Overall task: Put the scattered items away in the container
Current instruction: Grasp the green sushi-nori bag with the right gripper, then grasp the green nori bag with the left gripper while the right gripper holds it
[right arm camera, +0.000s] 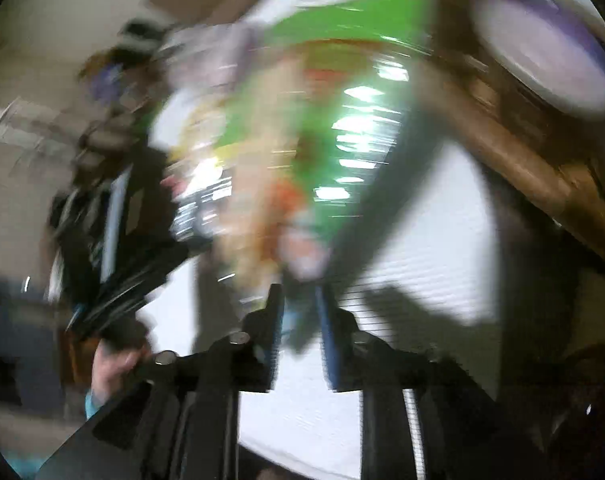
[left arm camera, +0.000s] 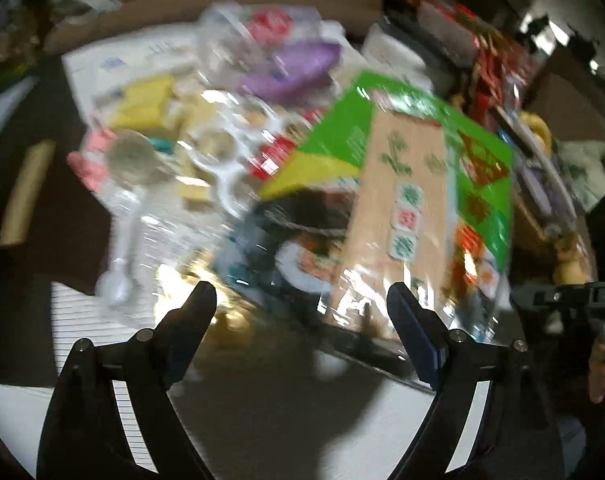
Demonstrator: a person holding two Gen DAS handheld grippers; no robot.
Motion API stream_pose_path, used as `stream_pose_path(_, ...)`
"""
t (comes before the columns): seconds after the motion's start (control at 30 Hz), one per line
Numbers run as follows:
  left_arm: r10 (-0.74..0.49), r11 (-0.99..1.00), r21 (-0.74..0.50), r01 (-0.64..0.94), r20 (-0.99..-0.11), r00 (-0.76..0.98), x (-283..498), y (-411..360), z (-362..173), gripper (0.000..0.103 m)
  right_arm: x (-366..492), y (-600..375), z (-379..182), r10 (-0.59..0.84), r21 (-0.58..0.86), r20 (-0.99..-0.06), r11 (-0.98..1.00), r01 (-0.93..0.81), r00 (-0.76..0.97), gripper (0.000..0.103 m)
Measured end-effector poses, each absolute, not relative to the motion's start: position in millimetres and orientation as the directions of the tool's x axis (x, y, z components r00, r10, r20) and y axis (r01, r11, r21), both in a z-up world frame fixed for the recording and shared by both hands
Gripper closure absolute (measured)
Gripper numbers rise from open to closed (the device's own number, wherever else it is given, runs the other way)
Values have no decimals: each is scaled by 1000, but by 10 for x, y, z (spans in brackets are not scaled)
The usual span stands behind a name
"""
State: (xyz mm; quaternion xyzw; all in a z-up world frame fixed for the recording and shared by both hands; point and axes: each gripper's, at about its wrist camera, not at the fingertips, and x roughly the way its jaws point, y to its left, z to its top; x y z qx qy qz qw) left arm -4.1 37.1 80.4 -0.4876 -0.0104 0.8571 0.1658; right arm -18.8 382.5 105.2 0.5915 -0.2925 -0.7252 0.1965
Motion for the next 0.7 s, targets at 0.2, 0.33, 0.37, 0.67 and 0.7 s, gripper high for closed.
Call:
stream_pose_path(0.2, 181, -976, -81, -200, -815, -550, -352, 230, 774, 15, -295, 3880, 926, -667, 721, -677, -685, -103, -311, 49)
stream_pose_path(0.33, 99, -990, -31, -140, -853, -513, -513, 211, 621, 15, -466, 3664, 994, -617, 665, -715, -745, -50, -329, 46)
stream_pose_path(0.37, 94, -990, -24, -140, -851, -516, -532, 214, 616, 15, -512, 3613, 1004, -597, 644, -729, -764, -41, -336, 46)
stream_pose_path(0.67, 438, -888, -351, -298, -843, -312, -532, 449, 517, 33, -544, 3540, 953, -634, 703, -654, -711, -22, -413, 74)
stream_pose_path(0.7, 447, -880, -353, -319, -841, -304, -489, 497, 543, 35, -524, 3565, 941, -646, 717, -640, -696, -23, -416, 78)
